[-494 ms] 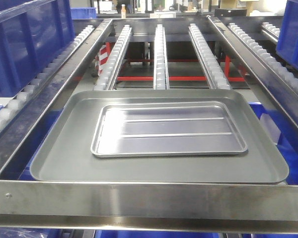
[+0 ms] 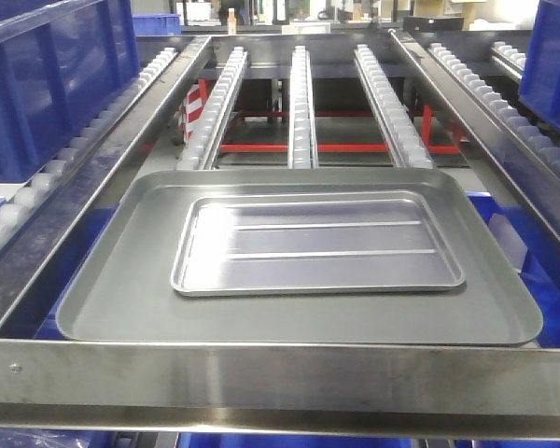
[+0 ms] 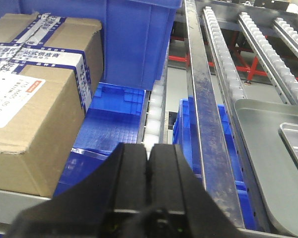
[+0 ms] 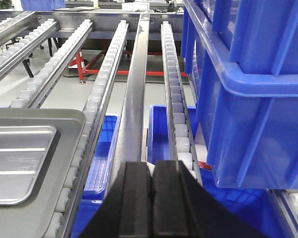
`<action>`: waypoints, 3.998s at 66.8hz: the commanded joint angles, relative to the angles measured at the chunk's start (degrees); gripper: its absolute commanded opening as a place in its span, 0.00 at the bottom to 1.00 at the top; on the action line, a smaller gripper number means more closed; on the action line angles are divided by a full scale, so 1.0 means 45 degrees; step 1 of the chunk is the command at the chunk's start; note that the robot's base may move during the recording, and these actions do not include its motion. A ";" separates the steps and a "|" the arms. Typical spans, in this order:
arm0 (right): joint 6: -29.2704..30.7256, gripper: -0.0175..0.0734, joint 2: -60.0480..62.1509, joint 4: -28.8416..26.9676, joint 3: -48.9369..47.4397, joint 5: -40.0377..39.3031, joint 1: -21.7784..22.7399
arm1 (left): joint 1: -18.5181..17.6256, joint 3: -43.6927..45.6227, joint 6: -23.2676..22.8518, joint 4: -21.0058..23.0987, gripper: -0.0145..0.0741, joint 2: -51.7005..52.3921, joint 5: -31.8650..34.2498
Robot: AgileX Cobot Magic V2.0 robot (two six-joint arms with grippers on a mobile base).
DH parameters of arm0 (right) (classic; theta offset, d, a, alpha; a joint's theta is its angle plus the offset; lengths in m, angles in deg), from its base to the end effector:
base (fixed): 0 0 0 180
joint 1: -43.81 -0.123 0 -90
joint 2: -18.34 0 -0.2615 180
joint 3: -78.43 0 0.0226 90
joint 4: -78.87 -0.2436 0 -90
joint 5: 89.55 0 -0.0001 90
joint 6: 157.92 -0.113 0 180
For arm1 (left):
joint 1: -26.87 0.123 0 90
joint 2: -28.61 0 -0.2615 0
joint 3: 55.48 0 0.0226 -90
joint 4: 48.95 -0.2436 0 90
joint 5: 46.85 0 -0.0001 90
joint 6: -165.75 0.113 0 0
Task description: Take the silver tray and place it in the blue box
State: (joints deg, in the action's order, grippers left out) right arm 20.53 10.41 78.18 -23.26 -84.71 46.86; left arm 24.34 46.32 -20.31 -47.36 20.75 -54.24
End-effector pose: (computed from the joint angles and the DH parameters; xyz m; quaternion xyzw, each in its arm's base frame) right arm 0.0954 -0.0050 0.1954 0.0326 0.7130 -0.0046 0.7004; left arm 0.0951 -0.0046 0.1912 -0.0312 0.7274 -0.0620 0.6827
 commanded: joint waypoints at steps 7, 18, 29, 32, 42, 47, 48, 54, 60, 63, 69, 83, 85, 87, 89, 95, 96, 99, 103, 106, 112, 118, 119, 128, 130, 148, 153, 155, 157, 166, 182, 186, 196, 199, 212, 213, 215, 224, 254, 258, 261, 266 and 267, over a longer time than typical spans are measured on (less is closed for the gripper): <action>0.0071 0.25 0.0262 -0.0006 0.0028 -0.1174 0.0054 | -0.0074 0.0032 -0.0002 0.0071 0.05 0.0261 0.1089; 0.0071 0.25 0.0262 -0.0006 0.0028 -0.1372 0.0054 | -0.0074 0.0032 -0.0025 0.0102 0.05 0.0261 0.1202; 0.0071 0.25 0.0262 -0.0006 0.0028 -0.1655 0.0054 | -0.0074 0.0174 -0.0025 0.0104 0.05 0.0261 0.3080; 0.0052 0.25 0.0262 -0.0006 -0.0055 -0.2072 0.0054 | -0.0074 0.0440 -0.0025 0.0081 0.05 0.0237 0.3525; -0.0334 0.25 0.0246 -0.0006 -0.1668 -0.2140 0.0054 | -0.0074 0.2775 -0.0025 -0.1337 0.05 -0.0318 0.2261; -0.0463 0.25 0.0057 -0.0006 -0.2893 -0.1559 0.0054 | -0.0074 0.4355 -0.0025 -0.1622 0.05 -0.0949 0.1818; -0.0463 0.25 -0.0016 -0.0006 -0.3093 -0.1438 0.0054 | -0.0074 0.4743 -0.0025 -0.1622 0.05 -0.1161 0.1729; -0.0463 0.25 -0.0832 -0.0006 -0.4519 -0.0551 0.0019 | -0.0100 0.6555 -0.0025 -0.1622 0.05 -0.2454 0.1009; -0.0463 0.26 -0.1800 -0.0006 -0.5582 -0.0315 0.0019 | -0.0459 0.7856 -0.0025 -0.1622 0.06 -0.3750 0.0326; -0.0463 0.29 -0.2392 -0.0006 -0.6049 -0.0315 0.0019 | -0.0774 0.8433 -0.0025 -0.1594 0.09 -0.4448 -0.0149; -0.0463 0.40 -0.3380 -0.0016 -0.6791 -0.0315 0.0019 | -0.1616 0.9298 -0.0025 -0.1594 0.19 -0.5903 -0.1089; -0.0463 0.66 -0.5401 -0.0016 -0.7653 0.0003 -0.1019 | -0.4300 0.9906 -0.0025 -0.1497 0.49 -0.8519 -0.1401; -0.0463 0.67 -0.5695 -0.0016 -0.7733 0.0070 -0.1366 | -0.4779 1.0020 -0.0025 -0.1497 0.52 -0.8924 -0.1401; -0.0463 0.69 -0.6084 -0.0016 -0.7870 0.0253 -0.1747 | -0.5251 1.0158 -0.0025 -0.1497 0.55 -0.9323 -0.1401; -0.0463 0.70 -0.6483 -0.0016 -0.8052 0.0533 -0.2163 | -0.5730 1.0313 -0.0025 -0.1488 0.56 -0.9731 -0.1401; -0.0463 0.70 -0.7719 -0.0016 -0.8766 0.1539 -0.3455 | -0.7031 1.0865 -0.0025 -0.1386 0.56 -1.0854 -0.1431; -0.0463 0.70 -0.7907 -0.0016 -0.8873 0.1692 -0.3644 | -0.7291 1.0994 -0.0025 -0.1372 0.56 -1.1107 -0.1463; -0.0463 0.70 -0.8679 -0.0016 -0.9322 0.2259 -0.4371 | -0.7880 1.1293 -0.0025 -0.1324 0.55 -1.1699 -0.1572; -0.0463 0.70 -0.9642 -0.0016 -0.9840 0.2949 -0.5154 | -0.8571 1.1613 -0.0025 -0.1227 0.55 -1.2432 -0.1599; -0.0463 0.70 -1.0212 -0.0016 -1.0288 0.3315 -0.5703 | -0.9059 1.1888 -0.0082 -0.1090 0.55 -1.3060 -0.1574; -0.0463 0.70 -1.1522 -0.0016 -1.0993 0.3773 -0.6263 | -0.9413 1.2449 -0.0072 0.0298 0.55 -1.4085 -0.1798; -0.0643 0.70 -1.2770 -0.0031 -1.1712 0.4485 -0.6332 | -0.9413 1.3293 -0.0072 0.0795 0.55 -1.5086 -0.3144; -0.0684 0.70 -1.2933 -0.0031 -1.1811 0.4602 -0.6305 | -0.9387 1.3415 -0.0072 0.0725 0.55 -1.5291 -0.3371; -0.1210 0.70 -1.4811 -0.0031 -1.2939 0.6228 -0.6305 | -0.9145 1.4900 -0.0344 -0.0131 0.55 -1.6828 -0.5900; -0.1349 0.70 -1.5260 -0.0019 -1.3199 0.6529 -0.6305 | -0.9040 1.5254 -0.0875 -0.0353 0.55 -1.7202 -0.6394; -0.3326 0.70 -1.8315 0.0651 -1.4856 0.7463 -0.6204 | -0.8924 1.7400 -0.4835 -0.2216 0.55 -2.0001 -0.8267; -0.4116 0.70 -1.8972 0.1233 -1.5200 0.7880 -0.6009 | -0.8924 1.7761 -0.5335 -0.2323 0.55 -2.0617 -0.8267; -0.4241 0.70 -1.9189 0.1400 -1.5261 0.7893 -0.5946 | -0.8924 1.7862 -0.5492 -0.2401 0.55 -2.0791 -0.8267; -0.4281 0.70 -1.9304 0.1477 -1.5319 0.7893 -0.5898 | -0.8924 1.7902 -0.5670 -0.2514 0.55 -2.0954 -0.8267; -0.4281 0.70 -1.9893 0.1478 -1.5373 0.7703 -0.5628 | -0.8903 1.7928 -0.6613 -0.3097 0.55 -2.1623 -0.8267; -0.4281 0.70 -2.0433 0.1465 -1.5373 0.6915 -0.5238 | -0.8566 1.7935 -0.7300 -0.3297 0.55 -2.2425 -0.8218; -0.4281 0.70 -2.0512 0.1465 -1.5373 0.6707 -0.5238 | -0.8381 1.7935 -0.7441 -0.3251 0.55 -2.2563 -0.8198; -0.4281 0.70 -2.0930 0.1453 -1.5373 0.6469 -0.5238 | -0.8130 1.7935 -0.7441 -0.3187 0.55 -2.2783 -0.8156; -0.4281 0.70 -2.1051 0.1443 -1.5373 0.6428 -0.5238 | -0.8130 1.7935 -0.7418 -0.3210 0.55 -2.2816 -0.8096; -0.4281 0.70 -2.1607 0.1429 -1.5373 0.6097 -0.5238 | -0.8130 1.7935 -0.7418 -0.3238 0.55 -2.3032 -0.7503; -0.4281 0.70 -2.1637 0.1429 -1.5373 0.6063 -0.5238 | -0.8130 1.7935 -0.7418 -0.3238 0.55 -2.3061 -0.7473; -0.4281 0.70 -2.1690 0.1429 -1.5373 0.6017 -0.5238 | -0.8130 1.7935 -0.7418 -0.3238 0.55 -2.3065 -0.7417; -0.4281 0.70 -2.2053 0.1429 -1.5373 0.5849 -0.5238 | -0.8130 1.7935 -0.7418 -0.3238 0.55 -2.3280 -0.7330; -0.4281 0.69 -2.2420 0.1451 -1.5373 0.5474 -0.5238 | -0.8130 1.7935 -0.7418 -0.3436 0.55 -2.3890 -0.7411; -0.4281 0.69 -2.2488 0.1479 -1.5373 0.5472 -0.5238 | -0.8130 1.7935 -0.7418 -0.3376 0.55 -2.3935 -0.7502; -0.4281 0.69 -2.2525 0.1479 -1.5373 0.5460 -0.5238 | -0.8130 1.7935 -0.7418 -0.3346 0.55 -2.3935 -0.7502; -0.4281 0.69 -2.2572 0.1479 -1.5373 0.5429 -0.5238 | -0.8130 1.7935 -0.7418 -0.3346 0.55 -2.3935 -0.7502; -0.4281 0.69 -2.2580 0.1479 -1.5373 0.5417 -0.5238 | -0.8130 1.7935 -0.7418 -0.3346 0.55 -2.3935 -0.7502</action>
State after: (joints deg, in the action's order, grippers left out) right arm 1.12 -93.32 83.99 -90.65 -57.88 23.01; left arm -12.15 125.31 -53.10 -61.86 -89.48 -88.60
